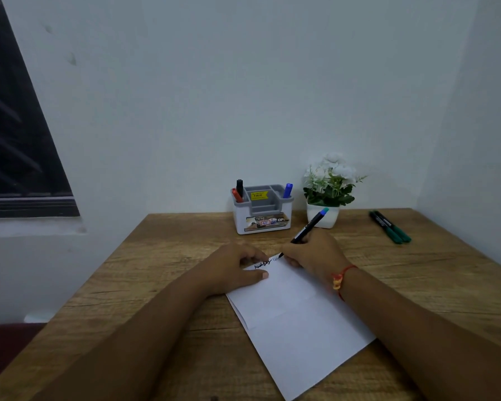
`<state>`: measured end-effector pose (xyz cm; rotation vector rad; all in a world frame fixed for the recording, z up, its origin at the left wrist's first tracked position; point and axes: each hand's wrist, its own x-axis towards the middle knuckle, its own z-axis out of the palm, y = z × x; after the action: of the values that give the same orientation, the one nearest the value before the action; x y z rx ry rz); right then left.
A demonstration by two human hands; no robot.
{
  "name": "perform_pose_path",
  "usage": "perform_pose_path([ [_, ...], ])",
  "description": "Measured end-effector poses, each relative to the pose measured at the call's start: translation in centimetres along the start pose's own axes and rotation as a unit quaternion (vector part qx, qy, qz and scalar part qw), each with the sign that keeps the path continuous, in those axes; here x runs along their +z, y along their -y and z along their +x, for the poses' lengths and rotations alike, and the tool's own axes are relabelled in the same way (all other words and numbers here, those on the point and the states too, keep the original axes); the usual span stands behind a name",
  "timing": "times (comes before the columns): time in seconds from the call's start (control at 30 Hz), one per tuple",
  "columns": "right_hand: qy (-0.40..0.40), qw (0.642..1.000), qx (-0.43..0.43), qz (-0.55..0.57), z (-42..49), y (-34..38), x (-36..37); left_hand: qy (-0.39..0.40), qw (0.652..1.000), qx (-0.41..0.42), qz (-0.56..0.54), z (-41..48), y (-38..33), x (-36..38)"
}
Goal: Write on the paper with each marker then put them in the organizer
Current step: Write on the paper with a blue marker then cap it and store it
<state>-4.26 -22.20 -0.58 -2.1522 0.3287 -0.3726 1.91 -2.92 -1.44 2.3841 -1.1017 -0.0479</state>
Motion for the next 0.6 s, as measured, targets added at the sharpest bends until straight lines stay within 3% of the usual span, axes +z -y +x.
perform_pose_path([
  [0.6, -0.009, 1.000, 0.008, -0.022, -0.25, 0.38, -0.10, 0.001, 1.000, -0.005, -0.013, -0.06, 0.11, 0.03],
])
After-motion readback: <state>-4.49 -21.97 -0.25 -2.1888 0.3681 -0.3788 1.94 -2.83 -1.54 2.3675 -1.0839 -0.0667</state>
